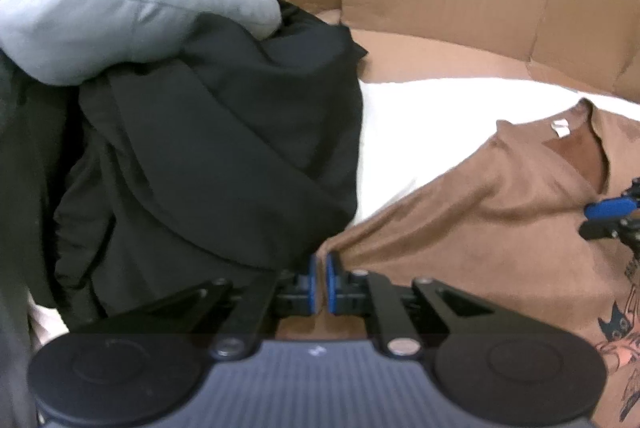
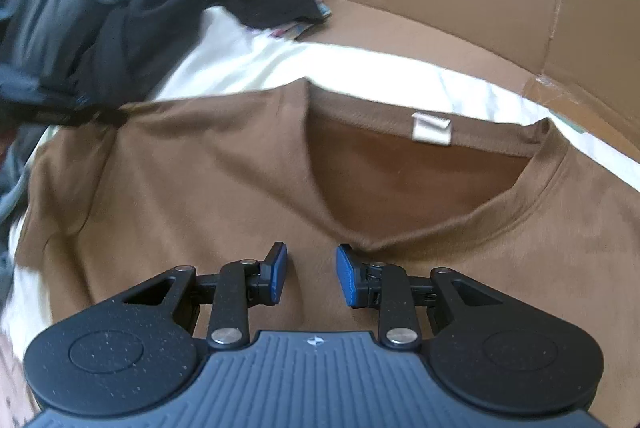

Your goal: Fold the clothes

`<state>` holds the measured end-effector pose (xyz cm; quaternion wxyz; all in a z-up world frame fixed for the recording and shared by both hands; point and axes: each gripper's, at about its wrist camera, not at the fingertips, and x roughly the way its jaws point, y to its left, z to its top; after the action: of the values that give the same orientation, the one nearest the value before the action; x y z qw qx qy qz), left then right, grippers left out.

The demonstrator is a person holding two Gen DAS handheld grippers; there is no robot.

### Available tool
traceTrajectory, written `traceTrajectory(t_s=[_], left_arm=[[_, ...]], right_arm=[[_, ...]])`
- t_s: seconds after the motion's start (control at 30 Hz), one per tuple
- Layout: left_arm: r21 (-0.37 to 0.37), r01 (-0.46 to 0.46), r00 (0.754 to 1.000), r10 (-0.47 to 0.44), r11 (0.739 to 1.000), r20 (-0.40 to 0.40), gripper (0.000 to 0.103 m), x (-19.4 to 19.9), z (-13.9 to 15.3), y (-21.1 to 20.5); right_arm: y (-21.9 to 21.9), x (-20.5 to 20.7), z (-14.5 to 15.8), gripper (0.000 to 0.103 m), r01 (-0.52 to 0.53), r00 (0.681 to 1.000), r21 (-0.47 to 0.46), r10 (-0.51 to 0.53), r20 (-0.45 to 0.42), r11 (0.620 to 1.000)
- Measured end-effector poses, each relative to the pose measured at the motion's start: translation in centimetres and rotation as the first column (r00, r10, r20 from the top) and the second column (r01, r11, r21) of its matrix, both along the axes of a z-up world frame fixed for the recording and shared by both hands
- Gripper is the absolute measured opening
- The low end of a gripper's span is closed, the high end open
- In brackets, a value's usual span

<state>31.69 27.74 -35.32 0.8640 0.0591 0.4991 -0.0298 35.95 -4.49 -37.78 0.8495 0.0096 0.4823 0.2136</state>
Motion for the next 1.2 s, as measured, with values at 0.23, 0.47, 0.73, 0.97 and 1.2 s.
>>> traceTrajectory(t_s=[0.23, 0.47, 0.73, 0.97, 1.2], left_arm=[[-0.018, 0.015, 0.992, -0.012, 1.0, 0.129, 0.01, -1.4, 3.0, -1.9], [-0.085, 0.125, 0.988, -0.116, 0.989, 0.105, 0.01, -0.6, 1.3, -6.3], [-0.123, 0.135, 0.99, -0.128, 0.983, 0.062, 0.01, 1.6, -2.8, -9.7], [-0.186, 0.126, 0.992, -0.12, 0.974, 0.04, 0.01, 2.8, -3.6, -10.6], [-0.189, 0.157, 0.987, -0.151, 0.969, 0.046, 0.014, 3.5, -2.8, -12.0]], right_arm=[[-1.4, 2.9, -0.6, 0.026, 0.098, 0.995, -0.016, -0.098, -0.002, 0.995], [-1.8, 3.1, 0.6, 0.028, 0.129, 0.992, -0.031, -0.129, 0.017, 0.991], [-2.4, 1.2, 2.8, 0.029, 0.058, 0.997, -0.074, -0.054, 0.063, 0.996], [-4.6, -1.4, 4.9, 0.031, -0.013, 0.997, -0.122, 0.022, 0.075, 0.992], [-9.3, -4.7, 4.6, 0.032, -0.019, 0.999, -0.172, 0.024, 0.029, 0.985]])
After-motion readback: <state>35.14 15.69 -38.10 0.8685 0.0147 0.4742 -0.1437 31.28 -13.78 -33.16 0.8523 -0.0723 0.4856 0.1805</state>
